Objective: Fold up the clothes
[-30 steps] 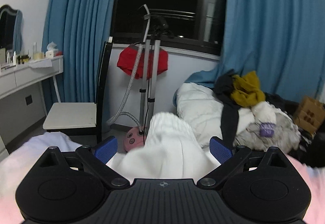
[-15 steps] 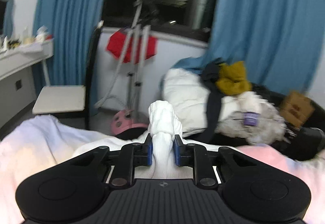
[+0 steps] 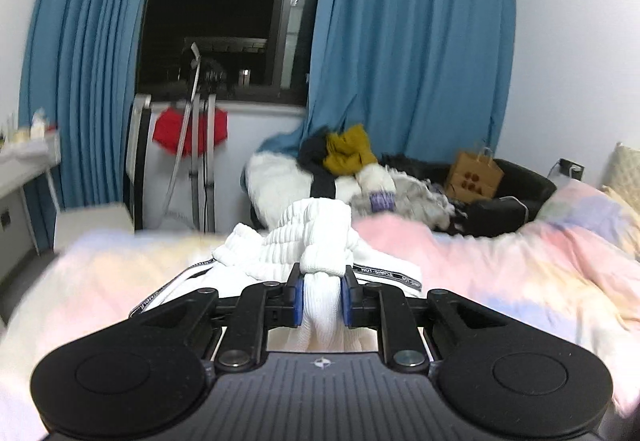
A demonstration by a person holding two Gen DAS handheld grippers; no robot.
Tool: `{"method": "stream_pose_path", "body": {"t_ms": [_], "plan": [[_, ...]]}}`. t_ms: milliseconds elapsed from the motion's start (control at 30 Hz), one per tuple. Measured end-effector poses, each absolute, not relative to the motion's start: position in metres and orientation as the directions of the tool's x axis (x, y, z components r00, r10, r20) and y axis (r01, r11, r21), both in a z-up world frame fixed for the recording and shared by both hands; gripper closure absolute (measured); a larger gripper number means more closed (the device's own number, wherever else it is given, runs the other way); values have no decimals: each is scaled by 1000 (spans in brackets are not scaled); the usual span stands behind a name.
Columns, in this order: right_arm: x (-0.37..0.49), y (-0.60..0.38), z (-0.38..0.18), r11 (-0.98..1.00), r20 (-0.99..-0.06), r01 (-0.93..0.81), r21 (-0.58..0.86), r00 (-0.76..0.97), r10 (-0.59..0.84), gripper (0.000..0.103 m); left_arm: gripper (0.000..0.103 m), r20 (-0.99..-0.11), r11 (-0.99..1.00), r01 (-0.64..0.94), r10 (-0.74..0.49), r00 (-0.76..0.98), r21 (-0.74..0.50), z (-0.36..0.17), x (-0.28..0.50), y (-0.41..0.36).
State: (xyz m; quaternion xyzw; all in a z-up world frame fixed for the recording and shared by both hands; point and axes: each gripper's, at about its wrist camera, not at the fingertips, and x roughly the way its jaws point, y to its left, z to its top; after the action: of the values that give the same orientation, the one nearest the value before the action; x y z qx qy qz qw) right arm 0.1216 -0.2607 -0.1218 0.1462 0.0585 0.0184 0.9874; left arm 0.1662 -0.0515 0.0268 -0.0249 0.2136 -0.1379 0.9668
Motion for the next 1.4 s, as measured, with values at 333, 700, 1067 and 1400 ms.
{"method": "stream_pose_path", "body": {"t_ms": [333,700,1067,1400], "plan": [[109,-253,-122,921,-245,-142,362,939,241,0,76,-559,948,234,-315,767,-214,-70,65,-7],[120,-235,-132,918,-308,-183,352,903,298,0,48,-595,925,218,-368,715,-310,-83,44,19],[181,-172,-122,914,-386,-323,244,832,397,12,41,-526,963,75,-205,825,-258,-56,70,38],[187,-153,-141,934,-425,-323,149,832,356,50,41,-544,970,47,-174,821,-240,-76,104,53]]}}
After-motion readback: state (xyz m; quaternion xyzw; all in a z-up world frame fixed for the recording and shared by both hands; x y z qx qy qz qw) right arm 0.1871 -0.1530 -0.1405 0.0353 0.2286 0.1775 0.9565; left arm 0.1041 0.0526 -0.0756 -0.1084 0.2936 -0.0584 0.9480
